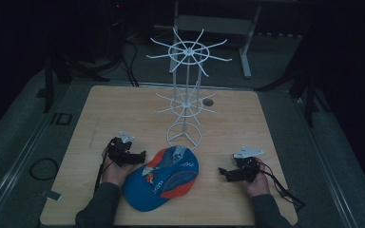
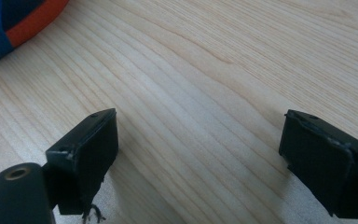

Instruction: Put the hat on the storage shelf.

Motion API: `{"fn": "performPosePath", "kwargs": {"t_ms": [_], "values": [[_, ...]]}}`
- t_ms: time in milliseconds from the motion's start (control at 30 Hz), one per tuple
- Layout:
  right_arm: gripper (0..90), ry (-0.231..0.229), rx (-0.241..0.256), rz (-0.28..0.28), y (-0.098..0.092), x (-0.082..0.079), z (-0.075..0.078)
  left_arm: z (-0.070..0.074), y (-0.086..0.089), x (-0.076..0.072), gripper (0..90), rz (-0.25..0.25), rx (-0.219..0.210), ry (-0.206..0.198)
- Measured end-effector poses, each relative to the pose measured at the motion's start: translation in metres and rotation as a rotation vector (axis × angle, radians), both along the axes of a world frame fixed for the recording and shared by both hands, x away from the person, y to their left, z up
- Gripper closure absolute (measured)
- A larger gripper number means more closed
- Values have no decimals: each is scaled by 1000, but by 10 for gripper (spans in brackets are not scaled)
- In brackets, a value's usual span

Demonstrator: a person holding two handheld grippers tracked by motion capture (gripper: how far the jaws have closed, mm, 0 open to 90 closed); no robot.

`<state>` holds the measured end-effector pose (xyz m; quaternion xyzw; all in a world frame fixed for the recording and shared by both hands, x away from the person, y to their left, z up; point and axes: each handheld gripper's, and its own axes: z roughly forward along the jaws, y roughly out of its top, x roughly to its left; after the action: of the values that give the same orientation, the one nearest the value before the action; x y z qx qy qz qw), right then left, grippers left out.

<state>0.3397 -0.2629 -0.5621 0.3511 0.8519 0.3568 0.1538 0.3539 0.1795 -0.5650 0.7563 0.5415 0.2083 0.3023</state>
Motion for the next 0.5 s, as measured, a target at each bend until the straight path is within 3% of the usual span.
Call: {"fn": "performPosePath", "kwargs": {"t_ms": [100,200,367,500], "values": [[115,0,0,-1,0,0,0,5,6,-2,246,43,0,-2],[115,1,1,-2,0,0,0,5,10,-2,350,59,-7,-11],[115,1,0,-1,0,0,0,9,14,-2,434,56,-21,9],[116,1,0,-1,0,0,0,16,12,-5,487,34,-37,-12]]}}
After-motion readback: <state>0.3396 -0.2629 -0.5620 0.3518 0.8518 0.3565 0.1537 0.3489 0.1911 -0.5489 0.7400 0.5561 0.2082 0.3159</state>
